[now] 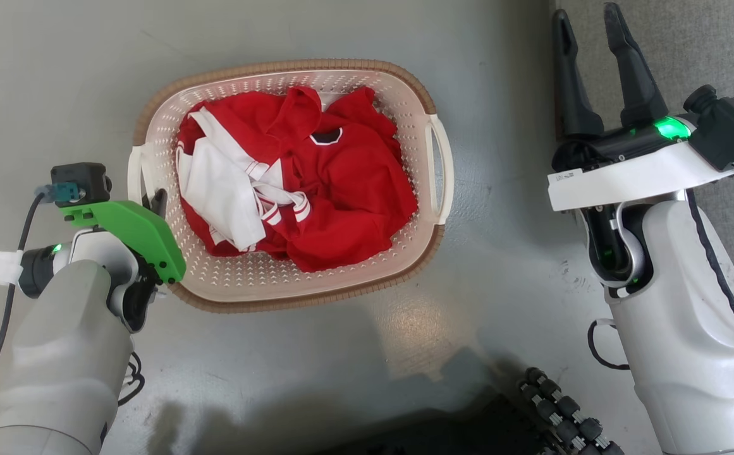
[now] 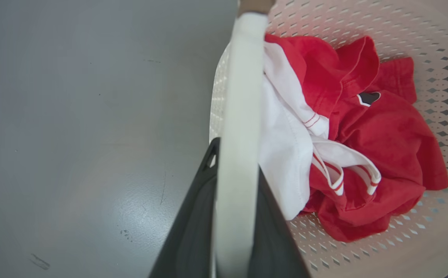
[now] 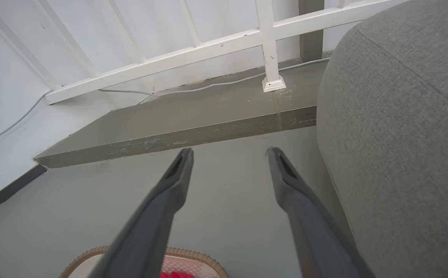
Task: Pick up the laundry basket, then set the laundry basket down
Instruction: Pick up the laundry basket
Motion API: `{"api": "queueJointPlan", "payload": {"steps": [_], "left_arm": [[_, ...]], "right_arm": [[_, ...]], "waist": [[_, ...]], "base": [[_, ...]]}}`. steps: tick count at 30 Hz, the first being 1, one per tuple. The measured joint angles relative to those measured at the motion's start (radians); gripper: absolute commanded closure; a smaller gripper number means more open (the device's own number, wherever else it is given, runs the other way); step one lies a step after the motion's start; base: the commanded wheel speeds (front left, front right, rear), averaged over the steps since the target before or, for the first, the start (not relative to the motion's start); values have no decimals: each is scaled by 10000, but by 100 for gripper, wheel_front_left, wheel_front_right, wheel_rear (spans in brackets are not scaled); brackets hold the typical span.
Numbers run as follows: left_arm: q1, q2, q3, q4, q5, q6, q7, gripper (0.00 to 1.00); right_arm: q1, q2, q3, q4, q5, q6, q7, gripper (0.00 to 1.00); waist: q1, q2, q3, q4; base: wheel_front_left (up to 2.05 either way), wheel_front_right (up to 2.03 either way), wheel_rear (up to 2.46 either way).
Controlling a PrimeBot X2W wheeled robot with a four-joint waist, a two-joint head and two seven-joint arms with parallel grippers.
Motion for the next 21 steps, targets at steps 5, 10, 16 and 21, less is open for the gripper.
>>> {"api": "queueJointPlan", "payload": {"steps": [5, 10, 16, 21], "left_arm": [[0, -17, -21, 105, -119, -8, -67, 33], [-30, -63, -42, 142, -445, -17, -244, 0], [-28, -61, -161, 337, -495, -17, -466, 0], [-28, 40, -305, 328, -441, -17, -1018, 0]], "right_arm": [[1, 0, 38, 38, 0, 0, 0, 0], [1, 2, 36, 127, 2, 0, 0, 0], [5, 0, 36, 299, 88, 0, 0, 0], [20, 2, -4, 414, 119, 8, 0, 0]], "waist": [[0, 0, -44, -13], [0, 0, -110, -15], [0, 0, -351, -5], [0, 0, -634, 5]], "base": [[0, 0, 0], [0, 0, 0], [0, 0, 0], [0, 0, 0]]}}
